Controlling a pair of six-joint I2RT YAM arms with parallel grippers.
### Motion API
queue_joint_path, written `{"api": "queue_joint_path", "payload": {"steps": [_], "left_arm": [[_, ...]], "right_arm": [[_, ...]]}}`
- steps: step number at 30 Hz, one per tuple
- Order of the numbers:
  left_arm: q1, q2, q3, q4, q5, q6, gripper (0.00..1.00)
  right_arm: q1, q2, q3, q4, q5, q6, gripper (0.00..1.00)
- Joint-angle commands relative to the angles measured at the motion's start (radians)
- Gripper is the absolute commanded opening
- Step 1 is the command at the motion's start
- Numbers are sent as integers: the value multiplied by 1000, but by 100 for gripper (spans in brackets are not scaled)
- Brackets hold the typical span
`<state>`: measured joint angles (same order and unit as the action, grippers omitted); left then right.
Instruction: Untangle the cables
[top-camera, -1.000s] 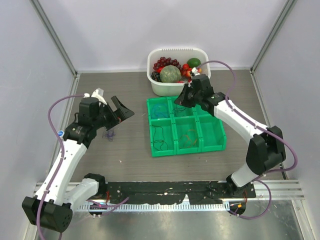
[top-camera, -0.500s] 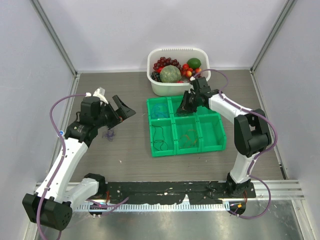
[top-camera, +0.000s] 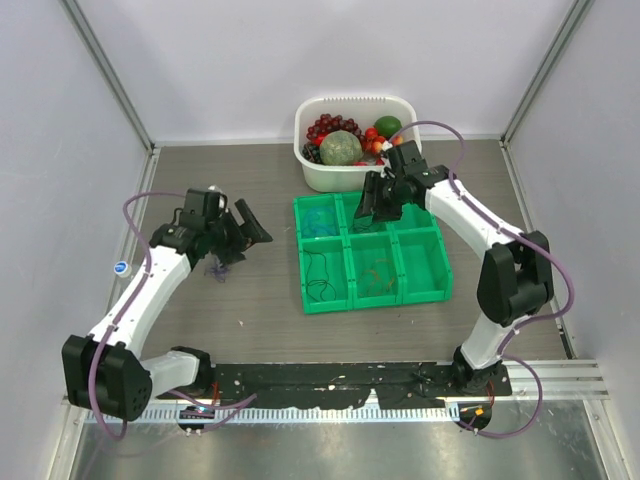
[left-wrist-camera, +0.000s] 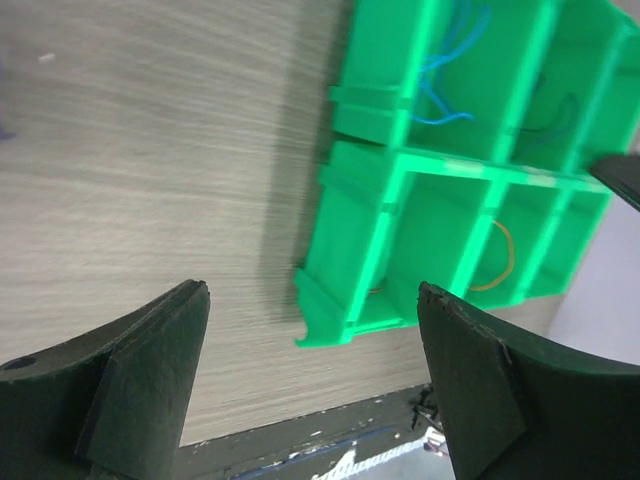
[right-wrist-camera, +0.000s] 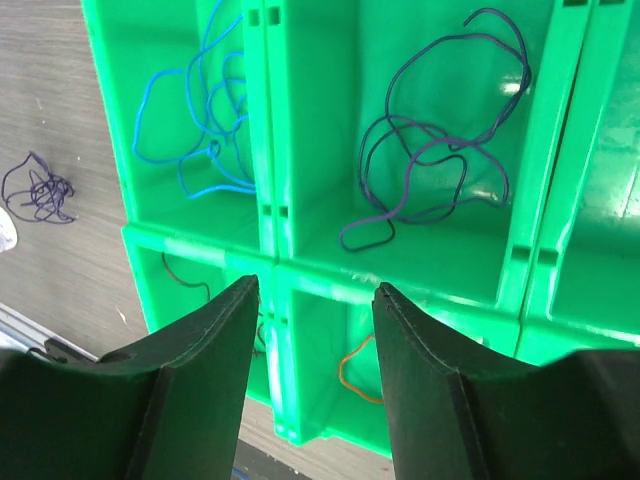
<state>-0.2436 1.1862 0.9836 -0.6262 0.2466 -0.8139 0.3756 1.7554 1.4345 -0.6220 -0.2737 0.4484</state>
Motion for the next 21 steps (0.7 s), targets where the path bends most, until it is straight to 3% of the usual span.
{"api": "queue_joint_path", "payload": {"steps": [1, 5, 8, 18, 21], "left_arm": [[42, -20, 23, -173, -228, -40, 88], [141, 58, -45, -219, -231, -88, 82], [144, 139, -31, -208, -237, -56, 80], [144, 349, 73, -192, -457, 125, 69], [144, 388, 84, -146, -435, 186, 54]], "right_arm": [[35, -143, 33, -79, 74, -42, 55], [74, -203, 7, -99, 70, -48, 55], [124, -232, -8, -102, 70, -48, 54], [243, -223, -14, -99, 83, -51, 53], [246, -227, -8, -99, 91, -56, 53]]}}
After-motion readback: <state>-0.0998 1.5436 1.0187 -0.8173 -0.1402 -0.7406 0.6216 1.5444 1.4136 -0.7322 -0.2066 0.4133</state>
